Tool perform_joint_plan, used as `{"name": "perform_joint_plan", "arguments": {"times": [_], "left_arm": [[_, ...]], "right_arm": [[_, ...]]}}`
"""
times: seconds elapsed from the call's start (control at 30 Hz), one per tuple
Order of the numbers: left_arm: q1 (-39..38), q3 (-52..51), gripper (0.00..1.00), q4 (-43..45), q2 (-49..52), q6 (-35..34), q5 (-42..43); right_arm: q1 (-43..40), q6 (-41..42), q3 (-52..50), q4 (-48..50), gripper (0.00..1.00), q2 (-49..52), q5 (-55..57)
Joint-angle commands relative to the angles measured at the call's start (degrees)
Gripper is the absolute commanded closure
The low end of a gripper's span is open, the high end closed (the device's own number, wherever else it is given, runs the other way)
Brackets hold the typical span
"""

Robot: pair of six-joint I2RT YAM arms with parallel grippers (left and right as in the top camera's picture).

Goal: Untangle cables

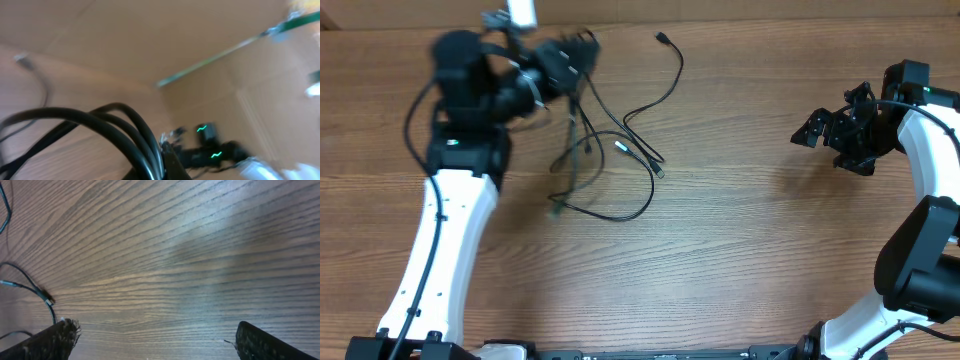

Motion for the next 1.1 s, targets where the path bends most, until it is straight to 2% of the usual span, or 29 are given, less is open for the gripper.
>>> {"name": "perform_joint_plan", "arguments": {"times": [0.0,0.03,0.1,0.13,0.23,0.27,0.4,0.53,0.6,0.7,0.83,0.93,1.03,1.07], "left_arm": [[-6.0,0.2,0.96,-9.1,-0.6,18.8,-20.0],[-8.3,0.2,0.96,-12.7,-0.6,21.4,-27.0],[-11.2,0.2,0.95,-16.4,-0.6,23.3,-35.3],[-12.9,0.2,0.87,-18.2,-0.6,23.7,-39.5],[-15.9,0.2,0.63,-21.2,-0.6,23.9,-45.2],[-16.5,0.2,0.51,-21.9,-0.6,24.0,-46.1],[-16.7,0.2,0.3,-23.1,-0.6,24.7,-46.0],[-16.6,0.2,0.21,-25.6,-0.6,24.7,-46.6],[-16.6,0.2,0.16,-28.3,-0.6,24.6,-49.7],[-16.6,0.2,0.13,-33.9,-0.6,21.9,-57.1],[-13.9,0.2,0.11,-38.7,-0.6,21.2,-58.5],[-10.2,0.2,0.12,-39.6,-0.6,22.5,-55.6],[-6.3,0.2,0.18,-39.6,-0.6,28.9,-46.7],[-5.1,0.2,0.17,-39.8,-0.6,29.8,-44.3]], "right_arm": [[0.0,-0.5,0.0,0.2,0.0,0.2,-0.6],[0.0,-0.5,0.0,0.2,0.0,0.2,-0.6],[0.0,-0.5,0.0,0.3,0.0,0.2,-0.6],[0.0,-0.5,0.0,0.3,0.0,0.2,-0.6],[0.0,-0.5,0.0,0.2,0.0,0.2,-0.9],[0.0,-0.5,0.0,0.2,0.0,0.2,-0.9],[0.0,-0.5,0.0,0.2,0.0,0.2,-1.0],[0.3,-0.5,0.0,0.2,0.0,0.2,-2.6],[0.7,-0.5,0.0,1.1,0.0,0.2,-5.4],[1.4,-0.3,0.0,2.3,0.0,0.2,-11.7],[3.3,-0.3,0.0,1.5,0.0,0.2,-12.8],[5.9,-0.3,0.0,0.9,0.0,0.2,-11.2],[9.5,-0.3,0.0,0.6,0.0,0.2,-9.5],[10.8,-0.3,0.0,0.4,0.0,0.2,-9.5]]}}
